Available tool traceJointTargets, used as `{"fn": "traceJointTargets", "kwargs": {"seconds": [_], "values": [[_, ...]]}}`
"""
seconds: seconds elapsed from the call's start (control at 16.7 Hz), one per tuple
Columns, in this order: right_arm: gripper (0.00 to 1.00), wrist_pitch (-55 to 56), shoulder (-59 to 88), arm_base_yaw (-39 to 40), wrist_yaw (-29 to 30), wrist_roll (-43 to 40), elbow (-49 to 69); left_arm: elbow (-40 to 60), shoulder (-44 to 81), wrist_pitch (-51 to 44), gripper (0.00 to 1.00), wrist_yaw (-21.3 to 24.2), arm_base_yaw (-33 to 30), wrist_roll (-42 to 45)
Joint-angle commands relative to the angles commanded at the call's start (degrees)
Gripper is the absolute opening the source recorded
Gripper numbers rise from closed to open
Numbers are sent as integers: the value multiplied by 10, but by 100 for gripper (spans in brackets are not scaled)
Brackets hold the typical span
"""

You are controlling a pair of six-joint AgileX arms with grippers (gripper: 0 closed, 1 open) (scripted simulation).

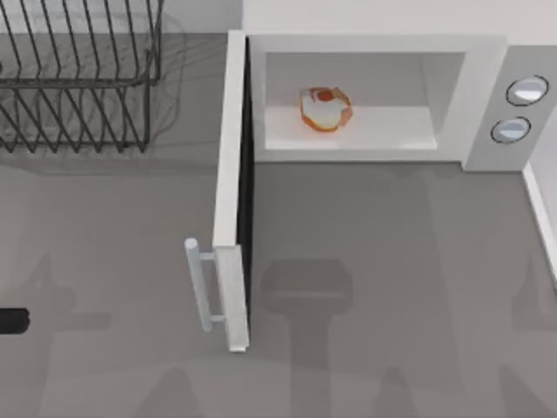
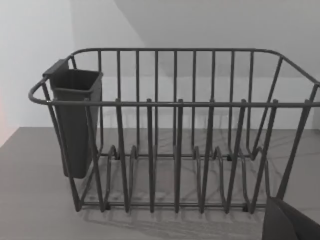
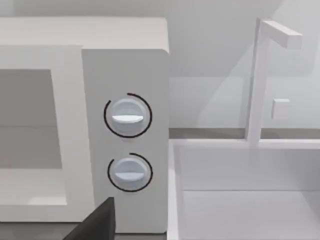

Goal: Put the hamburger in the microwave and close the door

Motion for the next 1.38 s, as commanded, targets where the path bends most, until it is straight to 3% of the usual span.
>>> {"fn": "traceJointTargets", "kwargs": {"seconds": [0.42, 0.96, 1.38], "values": [[100, 0, 0, 0, 0, 0, 0, 2, 9, 10, 0, 0, -1, 0], [100, 0, 0, 0, 0, 0, 0, 23, 167, 144, 0, -4, -5, 3], [100, 0, 0, 0, 0, 0, 0, 29, 153, 122, 0, -13, -13, 2]]}}
